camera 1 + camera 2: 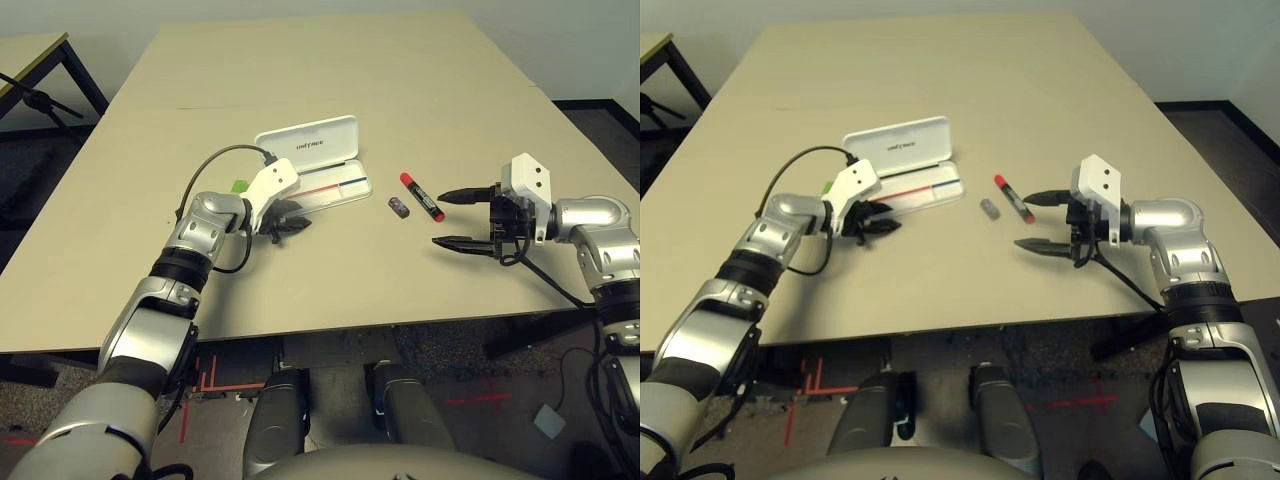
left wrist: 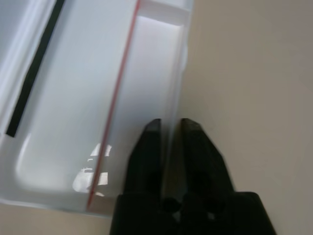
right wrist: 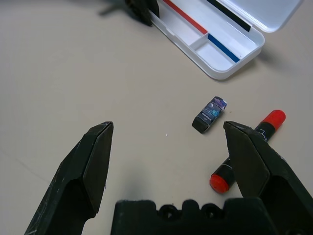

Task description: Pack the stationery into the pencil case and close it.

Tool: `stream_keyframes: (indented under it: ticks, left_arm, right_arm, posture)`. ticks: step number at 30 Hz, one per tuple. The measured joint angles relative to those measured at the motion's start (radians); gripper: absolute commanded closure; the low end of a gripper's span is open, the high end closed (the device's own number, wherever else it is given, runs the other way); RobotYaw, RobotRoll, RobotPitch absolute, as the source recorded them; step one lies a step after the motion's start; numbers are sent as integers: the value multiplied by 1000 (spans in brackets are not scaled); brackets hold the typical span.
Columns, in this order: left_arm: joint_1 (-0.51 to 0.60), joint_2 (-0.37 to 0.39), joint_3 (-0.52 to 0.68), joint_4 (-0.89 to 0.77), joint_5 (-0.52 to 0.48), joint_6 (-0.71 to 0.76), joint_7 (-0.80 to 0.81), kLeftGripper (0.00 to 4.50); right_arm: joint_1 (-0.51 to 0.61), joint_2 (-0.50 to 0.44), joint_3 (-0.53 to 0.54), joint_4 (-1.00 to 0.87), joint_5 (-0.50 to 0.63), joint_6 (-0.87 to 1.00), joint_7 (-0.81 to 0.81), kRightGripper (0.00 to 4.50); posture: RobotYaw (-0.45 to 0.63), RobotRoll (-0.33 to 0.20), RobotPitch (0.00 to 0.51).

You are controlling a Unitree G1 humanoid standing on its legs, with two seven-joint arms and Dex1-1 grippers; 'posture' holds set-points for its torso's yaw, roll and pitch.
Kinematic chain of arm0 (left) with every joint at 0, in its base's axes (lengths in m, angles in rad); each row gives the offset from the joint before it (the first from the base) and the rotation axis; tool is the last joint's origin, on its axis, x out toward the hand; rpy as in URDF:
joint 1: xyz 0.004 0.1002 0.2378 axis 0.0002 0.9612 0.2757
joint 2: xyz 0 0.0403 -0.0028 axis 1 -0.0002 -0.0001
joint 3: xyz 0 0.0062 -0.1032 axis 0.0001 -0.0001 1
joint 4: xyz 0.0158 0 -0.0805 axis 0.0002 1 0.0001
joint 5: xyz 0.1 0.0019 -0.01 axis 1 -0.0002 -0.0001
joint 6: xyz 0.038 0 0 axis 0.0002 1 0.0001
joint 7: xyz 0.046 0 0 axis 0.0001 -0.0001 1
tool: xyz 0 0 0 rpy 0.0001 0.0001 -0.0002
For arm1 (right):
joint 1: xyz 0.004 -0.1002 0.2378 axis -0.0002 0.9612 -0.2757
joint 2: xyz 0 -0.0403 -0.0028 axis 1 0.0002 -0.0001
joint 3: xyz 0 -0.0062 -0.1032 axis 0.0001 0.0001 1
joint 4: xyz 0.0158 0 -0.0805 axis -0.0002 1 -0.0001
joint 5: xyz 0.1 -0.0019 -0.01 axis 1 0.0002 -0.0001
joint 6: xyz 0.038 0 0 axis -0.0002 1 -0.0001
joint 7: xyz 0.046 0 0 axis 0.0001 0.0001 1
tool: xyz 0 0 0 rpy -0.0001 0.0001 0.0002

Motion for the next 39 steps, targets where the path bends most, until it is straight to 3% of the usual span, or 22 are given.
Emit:
stream_keyframes:
  ticks: [11,28,39]
  left_arm:
    - [-2,14,0,-6,5,-47,-30,4473]
    - [286,180,-4,-612,-56,-50,-246,4473]
    - [317,201,-41,-655,-82,-31,-317,4473]
  right_arm:
    - [18,0,-3,-13,3,1,-16,0]
    - [17,-38,-19,85,9,29,-32,0]
    - [29,-37,-38,45,15,53,-66,0]
  posture:
    - [-49,0,131]
    - [1,0,167]
    - [-30,0,150]
